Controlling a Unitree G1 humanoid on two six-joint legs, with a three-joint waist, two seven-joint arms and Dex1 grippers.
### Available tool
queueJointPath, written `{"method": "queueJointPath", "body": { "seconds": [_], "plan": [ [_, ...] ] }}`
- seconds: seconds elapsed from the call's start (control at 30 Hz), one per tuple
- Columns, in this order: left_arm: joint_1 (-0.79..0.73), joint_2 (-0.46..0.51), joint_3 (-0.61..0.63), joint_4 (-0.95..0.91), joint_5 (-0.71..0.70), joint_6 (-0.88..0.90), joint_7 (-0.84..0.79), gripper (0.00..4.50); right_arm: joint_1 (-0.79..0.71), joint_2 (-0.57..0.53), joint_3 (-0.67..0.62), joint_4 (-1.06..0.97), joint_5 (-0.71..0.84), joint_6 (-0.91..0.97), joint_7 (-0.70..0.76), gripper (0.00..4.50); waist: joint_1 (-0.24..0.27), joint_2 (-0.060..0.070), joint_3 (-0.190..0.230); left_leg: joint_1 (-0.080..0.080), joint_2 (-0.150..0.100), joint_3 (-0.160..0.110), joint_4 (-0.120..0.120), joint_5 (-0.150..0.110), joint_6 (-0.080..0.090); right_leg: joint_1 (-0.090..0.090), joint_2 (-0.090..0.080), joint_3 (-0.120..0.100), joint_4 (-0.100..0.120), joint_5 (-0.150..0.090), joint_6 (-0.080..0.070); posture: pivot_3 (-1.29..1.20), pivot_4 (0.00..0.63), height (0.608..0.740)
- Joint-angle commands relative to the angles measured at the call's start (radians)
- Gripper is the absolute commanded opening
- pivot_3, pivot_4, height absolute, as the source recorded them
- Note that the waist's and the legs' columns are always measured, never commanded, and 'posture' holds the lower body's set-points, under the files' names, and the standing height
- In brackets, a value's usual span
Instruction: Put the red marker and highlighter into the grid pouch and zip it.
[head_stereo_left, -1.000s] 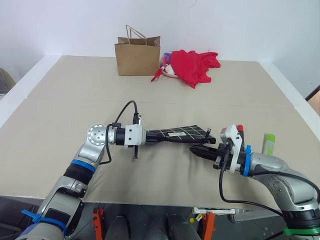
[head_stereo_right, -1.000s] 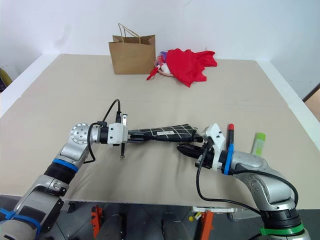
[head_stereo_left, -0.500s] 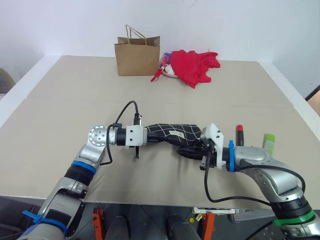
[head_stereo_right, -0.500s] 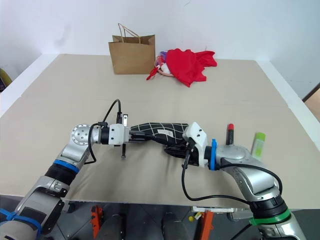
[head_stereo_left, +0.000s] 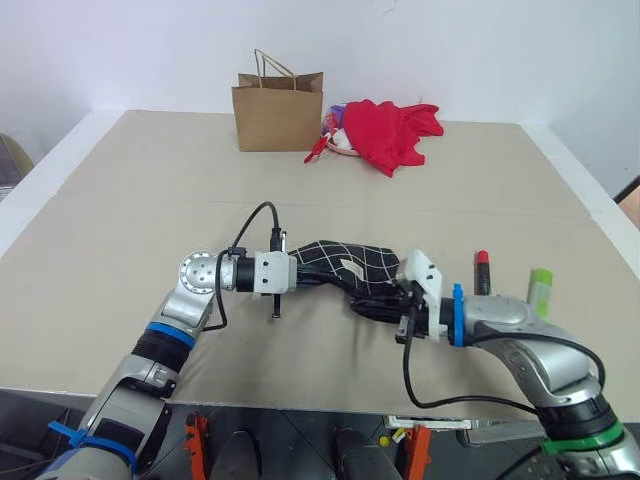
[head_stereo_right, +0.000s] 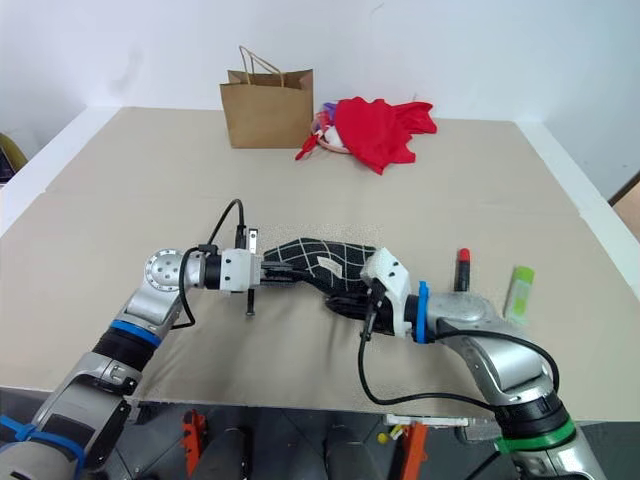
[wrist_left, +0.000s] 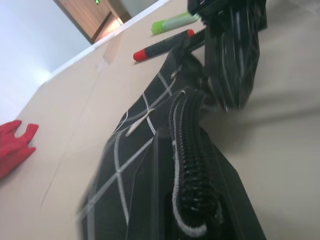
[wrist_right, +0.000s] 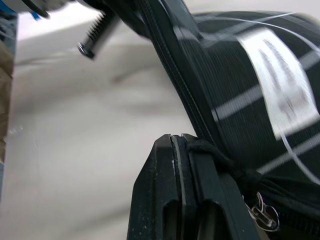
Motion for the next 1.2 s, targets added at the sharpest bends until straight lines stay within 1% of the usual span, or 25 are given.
{"method": "queueJointPath", "body": {
  "seconds": [0.03, 0.17, 0.3, 0.63, 0.97, 1.2],
  "plan": [
    [-0.001, 0.010, 0.029, -0.024, -0.037, 0.036, -0.007, 0.00, 0.041, -0.034, -0.076, -0.059, -0.003, -0.061, 0.013, 0.08, 0.000, 0.000, 0.000, 0.000, 0.000, 0.000, 0.000, 0.000, 0.000, 0.000, 0.000, 0.000, 0.000, 0.000, 0.000, 0.00, 0.150, 0.740],
    [-0.002, 0.013, 0.044, -0.030, -0.082, 0.108, -0.029, 0.00, 0.094, -0.054, -0.126, -0.080, -0.013, -0.120, 0.017, 0.08, 0.000, 0.000, 0.000, 0.000, 0.000, 0.000, 0.000, 0.000, 0.000, 0.000, 0.000, 0.000, 0.000, 0.000, 0.000, 0.00, 0.150, 0.740],
    [-0.017, 0.008, 0.056, -0.033, -0.100, 0.147, -0.036, 0.00, 0.106, -0.046, -0.147, -0.100, -0.014, -0.157, 0.004, 0.08, -0.003, 0.000, 0.000, 0.001, 0.000, 0.000, 0.000, 0.000, 0.000, 0.000, 0.000, 0.000, 0.001, 0.000, 0.000, 0.00, 0.150, 0.740],
    [-0.013, -0.021, 0.067, -0.058, -0.111, 0.185, -0.027, 0.00, 0.042, -0.009, -0.105, -0.157, -0.006, -0.109, -0.063, 0.08, -0.002, 0.000, 0.000, 0.001, 0.000, 0.000, 0.000, 0.000, 0.000, 0.000, 0.000, 0.000, 0.001, 0.000, 0.000, 0.00, 0.150, 0.740],
    [-0.020, -0.028, 0.092, -0.060, -0.109, 0.192, -0.012, 0.00, 0.035, 0.020, -0.077, -0.199, 0.001, -0.073, -0.095, 0.08, -0.001, 0.000, 0.000, 0.000, 0.000, -0.001, 0.000, 0.000, 0.000, 0.000, 0.000, 0.000, 0.001, 0.000, 0.000, 0.00, 0.150, 0.740],
    [-0.020, -0.031, 0.094, -0.058, -0.105, 0.187, -0.006, 0.00, -0.013, 0.037, -0.055, -0.201, -0.002, -0.059, -0.101, 0.08, -0.001, 0.000, 0.000, 0.001, 0.000, -0.001, 0.000, 0.000, 0.000, 0.000, 0.000, 0.000, 0.001, 0.000, -0.001, 0.00, 0.150, 0.740]
  ]
}}
